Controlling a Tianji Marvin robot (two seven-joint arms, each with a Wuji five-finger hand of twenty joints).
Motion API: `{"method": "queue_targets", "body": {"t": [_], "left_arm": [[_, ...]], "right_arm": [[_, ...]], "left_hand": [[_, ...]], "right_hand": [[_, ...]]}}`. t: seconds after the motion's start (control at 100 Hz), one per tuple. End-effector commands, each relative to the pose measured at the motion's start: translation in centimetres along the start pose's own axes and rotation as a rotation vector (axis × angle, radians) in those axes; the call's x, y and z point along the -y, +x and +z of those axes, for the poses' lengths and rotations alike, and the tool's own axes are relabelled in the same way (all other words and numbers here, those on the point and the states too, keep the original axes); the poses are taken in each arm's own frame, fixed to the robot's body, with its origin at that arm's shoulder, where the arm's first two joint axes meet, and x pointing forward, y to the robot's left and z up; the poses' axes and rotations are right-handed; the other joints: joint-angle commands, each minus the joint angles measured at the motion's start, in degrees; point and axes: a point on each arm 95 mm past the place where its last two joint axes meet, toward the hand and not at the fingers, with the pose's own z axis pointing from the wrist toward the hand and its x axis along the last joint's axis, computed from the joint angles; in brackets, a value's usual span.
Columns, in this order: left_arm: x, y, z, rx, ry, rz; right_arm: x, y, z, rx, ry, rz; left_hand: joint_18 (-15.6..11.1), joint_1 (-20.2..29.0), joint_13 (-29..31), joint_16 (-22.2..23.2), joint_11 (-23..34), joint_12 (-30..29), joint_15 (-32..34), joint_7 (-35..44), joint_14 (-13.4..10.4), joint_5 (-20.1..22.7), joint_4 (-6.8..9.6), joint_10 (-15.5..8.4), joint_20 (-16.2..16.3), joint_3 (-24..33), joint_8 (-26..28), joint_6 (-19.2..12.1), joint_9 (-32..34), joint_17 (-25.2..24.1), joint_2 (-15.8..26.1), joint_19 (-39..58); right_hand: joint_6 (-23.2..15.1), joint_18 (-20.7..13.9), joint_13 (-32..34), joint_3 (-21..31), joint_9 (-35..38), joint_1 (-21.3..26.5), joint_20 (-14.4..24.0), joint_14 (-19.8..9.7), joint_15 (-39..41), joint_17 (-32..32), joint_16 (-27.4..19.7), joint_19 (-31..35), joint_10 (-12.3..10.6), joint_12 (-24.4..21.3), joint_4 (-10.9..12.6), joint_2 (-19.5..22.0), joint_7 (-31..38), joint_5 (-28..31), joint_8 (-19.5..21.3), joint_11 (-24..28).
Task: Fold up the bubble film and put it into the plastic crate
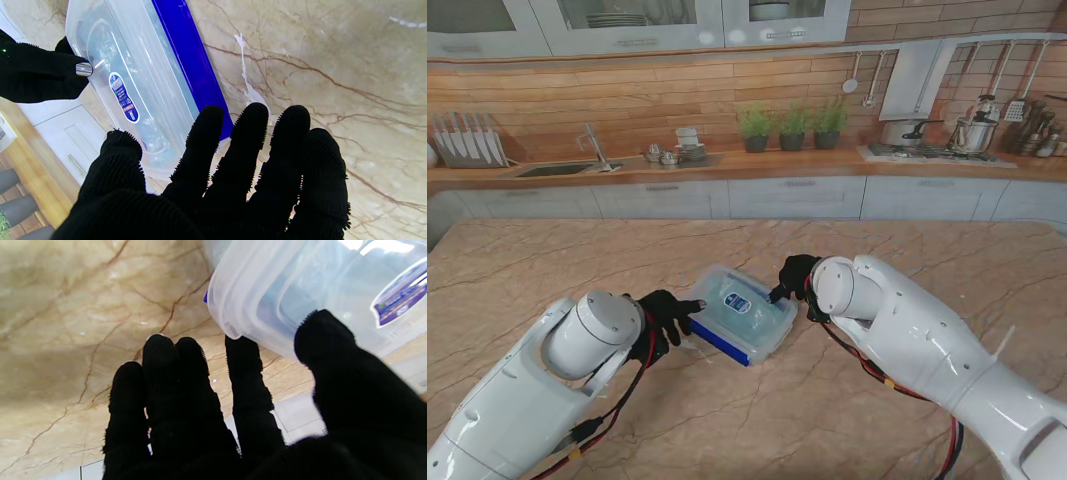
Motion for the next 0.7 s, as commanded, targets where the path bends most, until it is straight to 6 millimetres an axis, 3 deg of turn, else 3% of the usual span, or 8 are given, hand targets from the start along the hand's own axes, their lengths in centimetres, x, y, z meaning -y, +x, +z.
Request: {"method": "queue_targets", "body": {"t": [0.0, 0.29, 0.69], "left_arm": [[-0.9, -0.2, -0.2, -0.001, -0.021, 0.003], [-2.3, -1.0, -0.7, 0.014, -0.011, 0.07], [-4.2, -1.3, -0.3, 0.0, 0.018, 0.06]], "right_arm": [[2.2, -0.3, -0.1, 0.007, 0.04, -0.004], [4.0, 0.3, -2.2, -0.011, 0.056, 0.012], [6.3, 1.3, -3.8, -0.03, 0.044, 0.035]], "left_hand": [[0.44, 0.26, -0.99, -0.01, -0.64, -0.47, -0.46, -1.26, 2.46, 0.32, 0.4, 1.36, 0.26, -1.31, -0.7, 0.65, -1.18, -0.55, 2.9, -0.22], [0.34, 0.07, -0.71, 0.15, -0.31, -0.28, -0.33, -0.24, 2.4, 0.05, 0.38, 1.23, 0.27, -1.35, 0.1, 0.96, -0.98, -0.41, 2.85, -0.11], [0.24, -0.13, -0.69, 0.3, 0.12, -0.11, 0.01, -0.03, 2.0, -0.65, 0.44, 1.07, 0.41, -1.34, 0.35, 0.66, -1.39, -0.3, 2.5, 0.24]], "right_hand": [[-4.53, -1.7, 2.43, 3.93, 2.76, 5.23, 1.57, 1.95, 2.47, 0.59, 0.99, 3.62, 2.95, 1.13, 3.89, 1.33, 8.78, 5.65, 3.56, 2.63], [-3.26, -1.5, 3.19, 2.62, 2.92, 4.21, 1.86, 2.28, 4.61, 1.06, 1.61, 5.9, 3.92, 2.0, 5.11, 5.23, 6.89, 6.57, 7.11, 4.34], [-3.06, -1.59, 2.57, 0.07, 2.02, 2.86, 1.89, 2.54, 4.73, 0.54, 1.6, 6.24, 4.73, 2.09, 5.39, 8.34, 5.05, 6.09, 7.91, 4.23]]}}
